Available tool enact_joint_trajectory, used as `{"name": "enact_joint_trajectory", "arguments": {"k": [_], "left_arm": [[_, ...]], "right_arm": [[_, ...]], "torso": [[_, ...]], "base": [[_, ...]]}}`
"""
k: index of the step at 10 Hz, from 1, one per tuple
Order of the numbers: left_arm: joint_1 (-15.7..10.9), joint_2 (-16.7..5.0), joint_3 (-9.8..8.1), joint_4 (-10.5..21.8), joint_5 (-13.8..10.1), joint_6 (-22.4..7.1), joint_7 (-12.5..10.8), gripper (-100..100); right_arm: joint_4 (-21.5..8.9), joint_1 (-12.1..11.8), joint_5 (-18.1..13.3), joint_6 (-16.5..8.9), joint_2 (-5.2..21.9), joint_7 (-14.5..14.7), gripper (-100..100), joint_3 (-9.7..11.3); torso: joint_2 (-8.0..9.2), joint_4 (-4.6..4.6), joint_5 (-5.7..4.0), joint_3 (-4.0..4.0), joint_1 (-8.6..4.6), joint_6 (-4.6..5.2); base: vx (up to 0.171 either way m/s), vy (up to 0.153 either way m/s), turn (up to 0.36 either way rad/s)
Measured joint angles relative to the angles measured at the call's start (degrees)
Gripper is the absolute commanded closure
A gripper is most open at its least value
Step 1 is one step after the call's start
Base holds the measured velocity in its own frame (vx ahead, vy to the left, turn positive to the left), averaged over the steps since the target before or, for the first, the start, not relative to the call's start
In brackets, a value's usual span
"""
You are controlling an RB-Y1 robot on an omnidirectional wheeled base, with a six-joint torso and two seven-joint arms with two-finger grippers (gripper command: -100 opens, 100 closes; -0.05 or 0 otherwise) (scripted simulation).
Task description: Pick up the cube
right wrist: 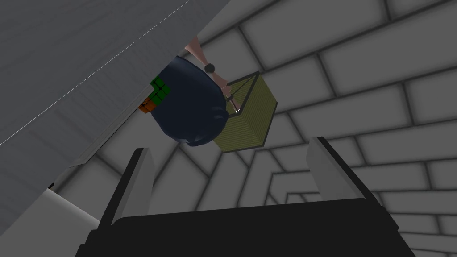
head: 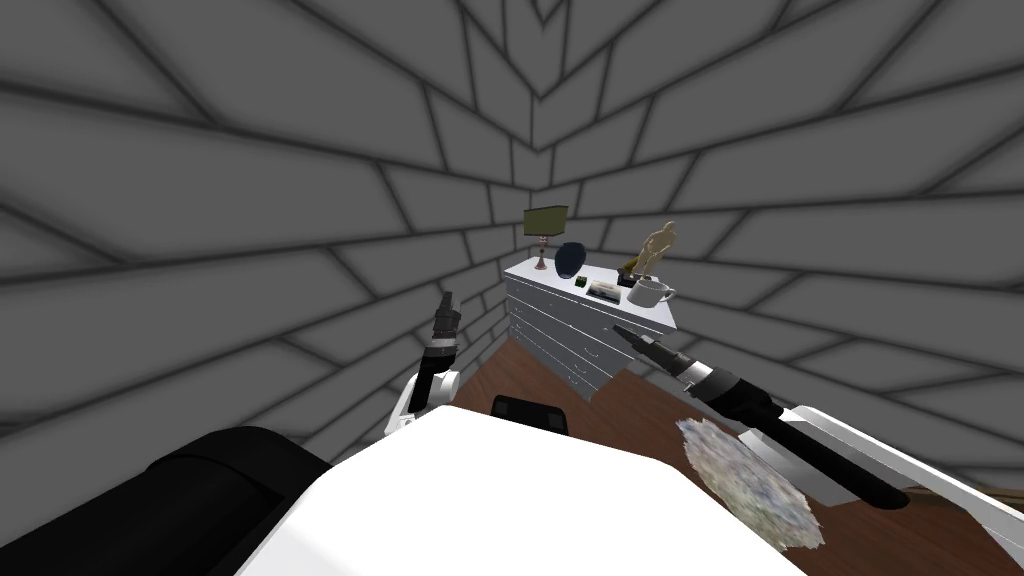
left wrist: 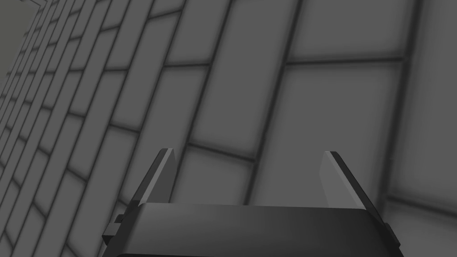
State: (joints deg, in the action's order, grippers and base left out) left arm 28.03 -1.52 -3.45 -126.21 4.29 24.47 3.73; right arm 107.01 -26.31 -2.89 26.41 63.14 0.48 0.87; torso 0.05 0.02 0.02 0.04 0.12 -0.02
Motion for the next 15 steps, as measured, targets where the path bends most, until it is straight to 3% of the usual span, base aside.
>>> {"name": "enact_joint_trajectory", "arguments": {"k": [12,15], "left_arm": [[0.0,0.0,0.0,0.0,0.0,0.0,0.0,0],[0.0,0.0,-0.01,0.0,0.0,0.0,0.0,0]], "right_arm": [[-5.2,-1.8,-1.1,1.7,18.8,-3.4,-100,0.2],[-7.4,-1.4,-1.8,2.6,24.0,-4.7,-100,1.3]], "torso": [[-0.12,-0.02,-0.02,-0.06,-0.07,0.0],[-0.18,-0.04,-0.03,-0.1,-0.11,0.01]], "base": [[-0.002,0.014,0.04],[0.018,-0.002,0.053]]}}
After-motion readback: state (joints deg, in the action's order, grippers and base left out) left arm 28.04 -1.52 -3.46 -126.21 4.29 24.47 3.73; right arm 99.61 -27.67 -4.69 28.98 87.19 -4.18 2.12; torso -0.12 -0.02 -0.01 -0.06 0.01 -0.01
